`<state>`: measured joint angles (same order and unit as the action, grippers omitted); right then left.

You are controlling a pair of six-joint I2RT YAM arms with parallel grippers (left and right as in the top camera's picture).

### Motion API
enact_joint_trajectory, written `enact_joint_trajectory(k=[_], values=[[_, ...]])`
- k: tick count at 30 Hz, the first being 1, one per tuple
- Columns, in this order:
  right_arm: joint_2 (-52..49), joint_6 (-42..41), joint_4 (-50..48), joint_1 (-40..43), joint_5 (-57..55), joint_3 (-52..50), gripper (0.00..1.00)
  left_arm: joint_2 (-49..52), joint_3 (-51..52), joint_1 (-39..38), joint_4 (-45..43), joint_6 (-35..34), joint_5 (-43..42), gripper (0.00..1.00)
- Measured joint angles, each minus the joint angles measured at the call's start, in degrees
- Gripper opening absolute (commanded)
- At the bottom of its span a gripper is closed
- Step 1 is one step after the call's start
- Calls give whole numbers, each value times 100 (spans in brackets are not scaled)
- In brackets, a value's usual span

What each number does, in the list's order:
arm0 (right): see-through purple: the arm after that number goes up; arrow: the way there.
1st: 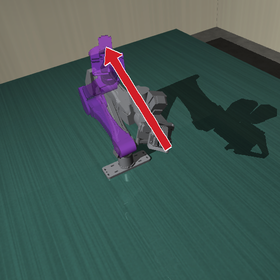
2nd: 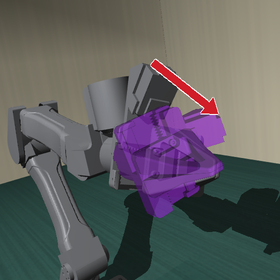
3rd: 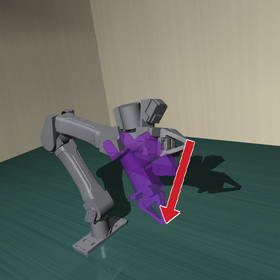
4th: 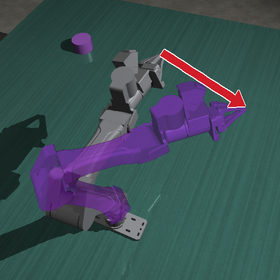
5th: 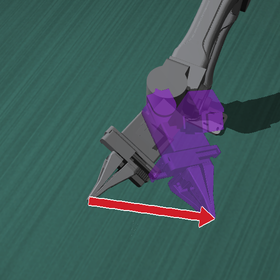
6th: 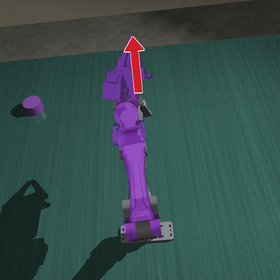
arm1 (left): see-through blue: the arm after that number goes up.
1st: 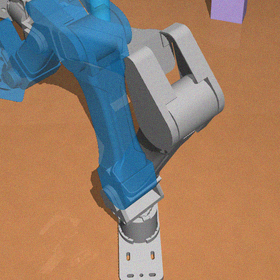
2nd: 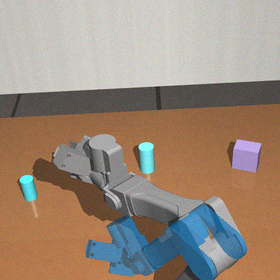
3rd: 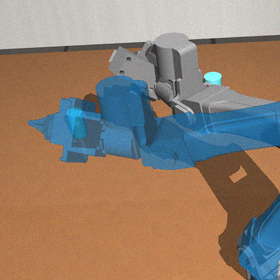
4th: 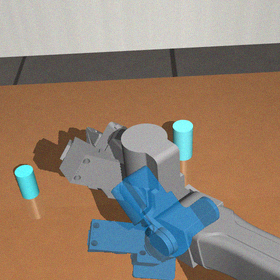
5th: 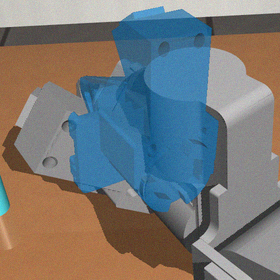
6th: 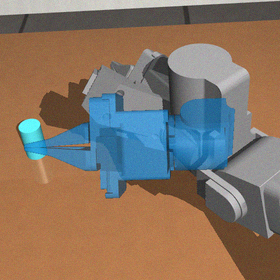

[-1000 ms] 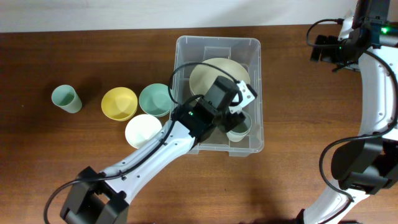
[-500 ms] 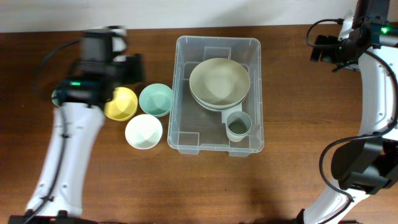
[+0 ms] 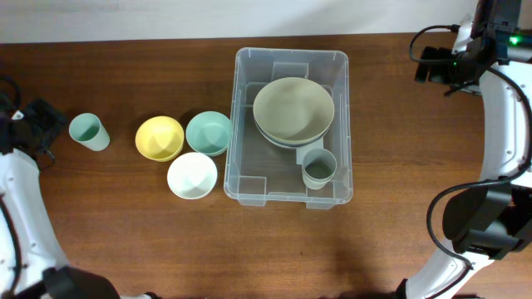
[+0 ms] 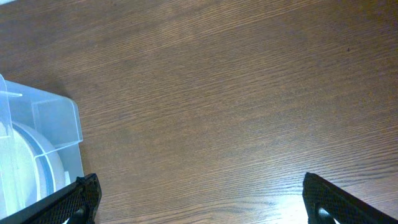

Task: Pack container
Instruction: 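Release the grey cup and move the left gripper to the mint-green cup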

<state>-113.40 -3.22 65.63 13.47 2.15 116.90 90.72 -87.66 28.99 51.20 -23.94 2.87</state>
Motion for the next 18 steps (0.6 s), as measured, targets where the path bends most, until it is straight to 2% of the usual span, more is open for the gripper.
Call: enact_joint_trajectory(k=[11, 18], values=[[0, -2, 0, 0, 2, 0, 99, 1777, 0, 2, -518, -186, -396, 84], [0, -2, 0, 0, 0, 0, 99, 2284, 0, 2, -726, -186, -444, 83]])
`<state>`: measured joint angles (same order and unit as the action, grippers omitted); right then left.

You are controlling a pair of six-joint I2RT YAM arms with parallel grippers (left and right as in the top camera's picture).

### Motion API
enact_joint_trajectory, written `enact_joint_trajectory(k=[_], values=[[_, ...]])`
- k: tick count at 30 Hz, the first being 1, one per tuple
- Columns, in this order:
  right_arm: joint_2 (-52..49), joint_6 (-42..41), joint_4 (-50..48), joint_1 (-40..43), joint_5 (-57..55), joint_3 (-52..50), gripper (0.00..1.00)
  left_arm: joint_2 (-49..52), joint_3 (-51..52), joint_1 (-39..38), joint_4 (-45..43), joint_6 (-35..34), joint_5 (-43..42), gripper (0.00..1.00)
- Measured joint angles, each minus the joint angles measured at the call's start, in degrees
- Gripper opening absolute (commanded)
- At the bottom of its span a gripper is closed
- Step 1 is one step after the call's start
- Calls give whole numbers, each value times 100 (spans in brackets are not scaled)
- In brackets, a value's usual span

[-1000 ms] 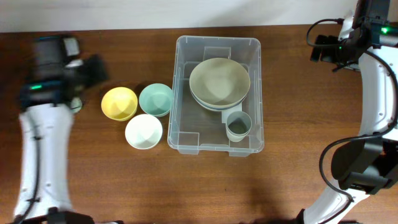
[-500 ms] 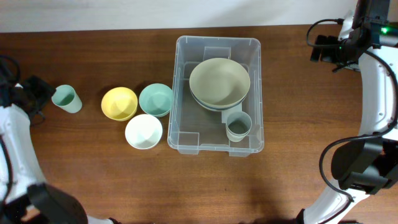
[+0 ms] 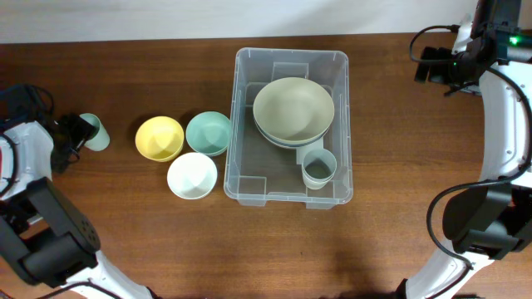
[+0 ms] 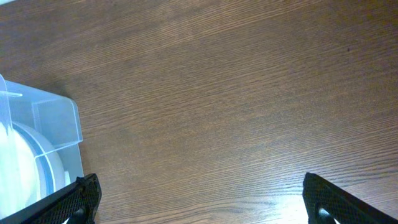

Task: Pack container
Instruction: 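Release the grey cup and move the left gripper to the mint-green cup, then grip the mint-green cup and place it into the stacked cups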

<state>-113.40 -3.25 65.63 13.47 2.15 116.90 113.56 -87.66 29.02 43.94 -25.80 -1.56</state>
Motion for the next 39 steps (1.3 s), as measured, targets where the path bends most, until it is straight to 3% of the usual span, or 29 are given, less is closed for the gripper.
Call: enact_joint_trajectory(k=[8, 15, 18, 24, 28, 30, 34, 39], values=[[0, -2, 0, 0, 0, 0, 99, 315, 0, 0, -249, 0, 0, 82], [0, 0, 0, 0, 0, 0, 99, 319, 0, 0, -356, -13, 0, 57], [0, -4, 0, 0, 0, 0, 99, 319, 0, 0, -356, -13, 0, 41], [0, 0, 0, 0, 0, 0, 99, 319, 0, 0, -356, -35, 0, 39], [0, 0, 0, 0, 0, 0, 99, 319, 0, 0, -356, -24, 2, 27], [0, -2, 0, 0, 0, 0, 99, 319, 0, 0, -356, -35, 2, 26], [0, 2, 0, 0, 0, 0, 99, 319, 0, 0, -363, -31, 2, 1], [0, 0, 0, 0, 0, 0, 99, 319, 0, 0, -396, -37, 2, 1]])
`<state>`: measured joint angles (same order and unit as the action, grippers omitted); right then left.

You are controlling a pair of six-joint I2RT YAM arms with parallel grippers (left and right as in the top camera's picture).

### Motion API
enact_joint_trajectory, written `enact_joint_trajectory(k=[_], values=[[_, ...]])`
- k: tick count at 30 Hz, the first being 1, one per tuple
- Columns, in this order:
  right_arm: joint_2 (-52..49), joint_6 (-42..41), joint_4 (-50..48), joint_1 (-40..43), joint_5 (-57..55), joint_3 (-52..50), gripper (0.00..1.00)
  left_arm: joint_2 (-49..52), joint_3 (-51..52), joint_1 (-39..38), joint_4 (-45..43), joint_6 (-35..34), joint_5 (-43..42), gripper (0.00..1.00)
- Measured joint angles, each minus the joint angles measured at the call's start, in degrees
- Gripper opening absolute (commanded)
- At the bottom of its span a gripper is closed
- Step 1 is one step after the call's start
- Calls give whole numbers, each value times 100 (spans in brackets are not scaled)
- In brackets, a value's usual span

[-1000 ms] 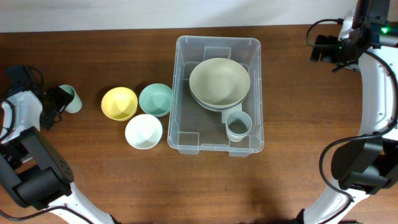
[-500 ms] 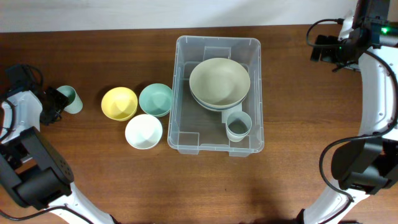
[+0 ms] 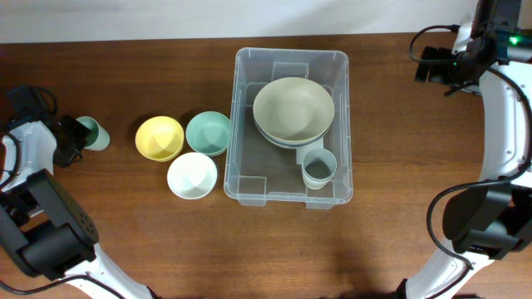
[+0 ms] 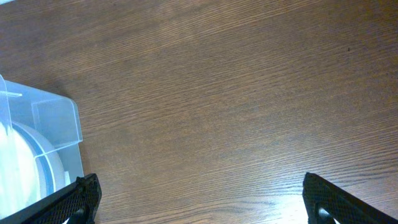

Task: Pack container
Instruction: 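Grip the mint-green cup and place it into the stacked cups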

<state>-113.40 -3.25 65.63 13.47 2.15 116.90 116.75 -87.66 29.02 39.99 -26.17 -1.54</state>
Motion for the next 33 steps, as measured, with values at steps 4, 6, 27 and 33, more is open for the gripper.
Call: enact_joint_trajectory(k=[4, 6, 27, 33], values=[[0, -2, 2, 0, 0, 0, 99, 0, -46, 0, 120, 0, -2, 1], [0, -4, 2, 0, 0, 0, 99, 0, -221, 0, 354, 59, -50, 1], [0, 0, 2, 0, 0, 0, 99, -1401, -1670, -4795, 1698, 2273, -2291, 1], [0, 2, 2, 0, 0, 0, 99, -1401, -1681, -6325, 2293, 2363, -1631, 1]])
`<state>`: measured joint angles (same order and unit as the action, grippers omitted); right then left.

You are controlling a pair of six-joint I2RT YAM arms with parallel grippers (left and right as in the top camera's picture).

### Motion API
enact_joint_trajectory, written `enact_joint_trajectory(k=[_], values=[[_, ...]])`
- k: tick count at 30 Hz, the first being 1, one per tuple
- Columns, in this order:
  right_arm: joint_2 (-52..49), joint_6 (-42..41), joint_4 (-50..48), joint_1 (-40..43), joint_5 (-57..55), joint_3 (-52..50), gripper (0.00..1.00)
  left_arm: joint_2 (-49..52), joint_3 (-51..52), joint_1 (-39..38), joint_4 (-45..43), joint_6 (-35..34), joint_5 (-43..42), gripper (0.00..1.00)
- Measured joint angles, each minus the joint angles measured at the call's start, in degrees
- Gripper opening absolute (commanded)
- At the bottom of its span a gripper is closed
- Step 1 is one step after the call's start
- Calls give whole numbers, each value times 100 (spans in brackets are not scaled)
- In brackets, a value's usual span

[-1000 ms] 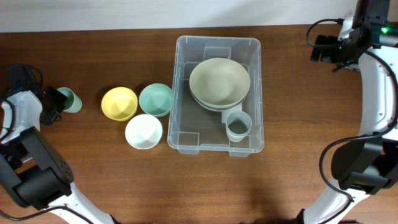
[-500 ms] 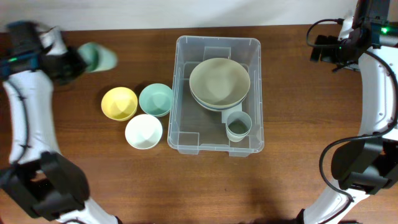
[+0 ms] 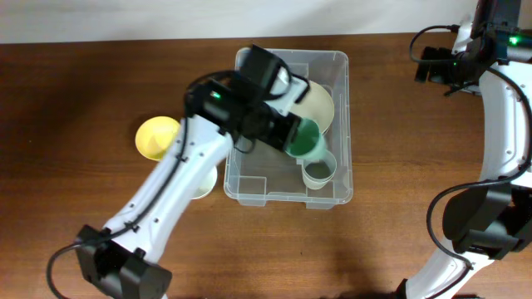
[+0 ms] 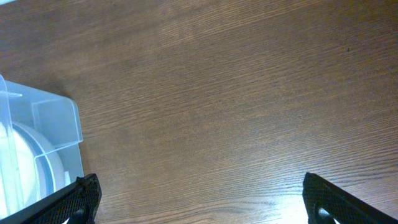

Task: Pack container
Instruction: 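Grip the mint-green cup and place it into the stacked cups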

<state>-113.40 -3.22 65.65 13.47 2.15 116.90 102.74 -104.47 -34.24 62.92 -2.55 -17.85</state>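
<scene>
The clear plastic container stands mid-table, and its corner shows in the right wrist view. Inside it are a beige bowl stacked on others and a grey-blue cup. My left gripper reaches over the container, shut on a green cup that is tilted just above the grey-blue cup. My right gripper hangs open over bare wood to the right of the container, nothing between its fingers.
A yellow bowl sits left of the container. A white bowl peeks from under my left arm. The teal bowl is hidden by that arm. The table's far edge meets a white wall.
My left gripper was at the green cup on the far left of the table; now it holds that cup over the container's middle. The right arm has not moved.
The green cup stood alone at the far left with my left gripper beside it. The gripper then closed in on the cup and stayed there. Now the cup is off the table and over the container. My right gripper stayed open at the right throughout.
</scene>
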Motion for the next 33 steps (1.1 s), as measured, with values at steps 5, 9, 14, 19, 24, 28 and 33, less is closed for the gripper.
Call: enact_joint_trajectory(k=[5, 9, 14, 19, 24, 28, 33], values=[[0, -2, -2, 0, 0, 0, 99, 13, 0, -791, 4, 0, 802, 1], [0, -4, 0, 0, 0, 0, 99, 225, 0, -850, -149, -2, 1102, 1], [0, -4, -2, 0, 0, 0, 99, 691, 0, -844, -380, -2, 1259, 1], [0, -4, -2, 0, 0, 0, 99, 850, 0, -844, -402, -2, 1451, 45], [0, -2, -2, 0, 0, 0, 99, 850, 0, -844, -402, -7, 1537, 59], [0, -7, -2, 0, 0, 0, 99, 861, -122, -809, -203, -4, 1554, 59], [0, -4, -2, 0, 0, 0, 99, 894, -1117, -50, 619, -404, 1840, 59]])
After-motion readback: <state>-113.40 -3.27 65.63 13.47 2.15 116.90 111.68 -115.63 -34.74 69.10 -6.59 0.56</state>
